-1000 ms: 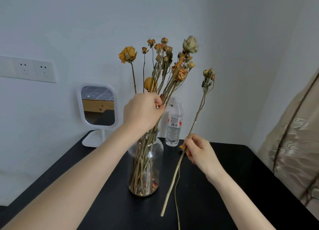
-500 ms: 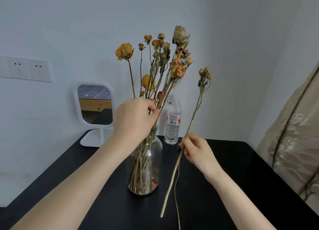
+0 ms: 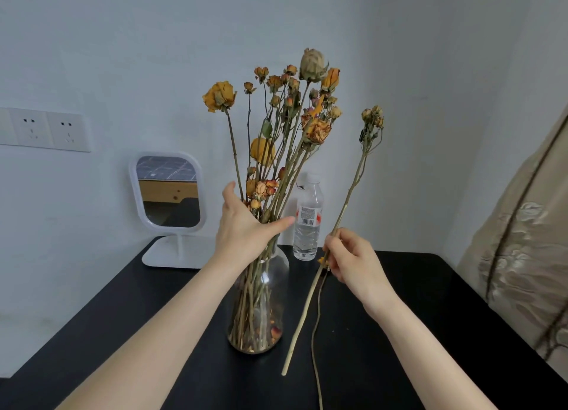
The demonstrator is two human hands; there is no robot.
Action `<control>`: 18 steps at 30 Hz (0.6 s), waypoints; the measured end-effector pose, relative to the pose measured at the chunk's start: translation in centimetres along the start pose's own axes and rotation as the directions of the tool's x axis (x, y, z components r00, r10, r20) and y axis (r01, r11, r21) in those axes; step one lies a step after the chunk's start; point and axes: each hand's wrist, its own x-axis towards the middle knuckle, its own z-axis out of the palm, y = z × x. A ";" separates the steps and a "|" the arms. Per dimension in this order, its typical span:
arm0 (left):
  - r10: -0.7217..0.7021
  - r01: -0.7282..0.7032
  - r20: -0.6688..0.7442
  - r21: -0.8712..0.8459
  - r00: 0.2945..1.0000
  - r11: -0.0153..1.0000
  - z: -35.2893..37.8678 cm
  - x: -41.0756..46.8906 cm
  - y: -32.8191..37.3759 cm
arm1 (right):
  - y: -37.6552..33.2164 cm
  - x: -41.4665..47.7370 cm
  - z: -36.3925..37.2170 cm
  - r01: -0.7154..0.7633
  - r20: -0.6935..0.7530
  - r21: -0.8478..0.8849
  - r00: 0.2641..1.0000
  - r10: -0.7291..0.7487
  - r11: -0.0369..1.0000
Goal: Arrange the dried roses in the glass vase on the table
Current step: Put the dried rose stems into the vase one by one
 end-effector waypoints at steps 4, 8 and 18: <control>0.002 -0.004 -0.043 -0.037 0.999 0.999 0.8 0.8 -0.5 | -0.2 0.1 -0.3 0.015 -0.007 -0.001 1.000 -0.015 1.000; -0.004 0.006 0.014 -0.131 1.000 0.991 0.5 1.1 -1.3 | -0.7 0.3 -0.8 0.016 -0.019 0.040 1.000 -0.015 0.999; -0.022 0.086 0.231 -0.269 0.973 0.959 -0.9 1.6 -1.7 | -4.3 1.5 -1.8 0.120 -0.104 0.211 0.990 -0.100 0.970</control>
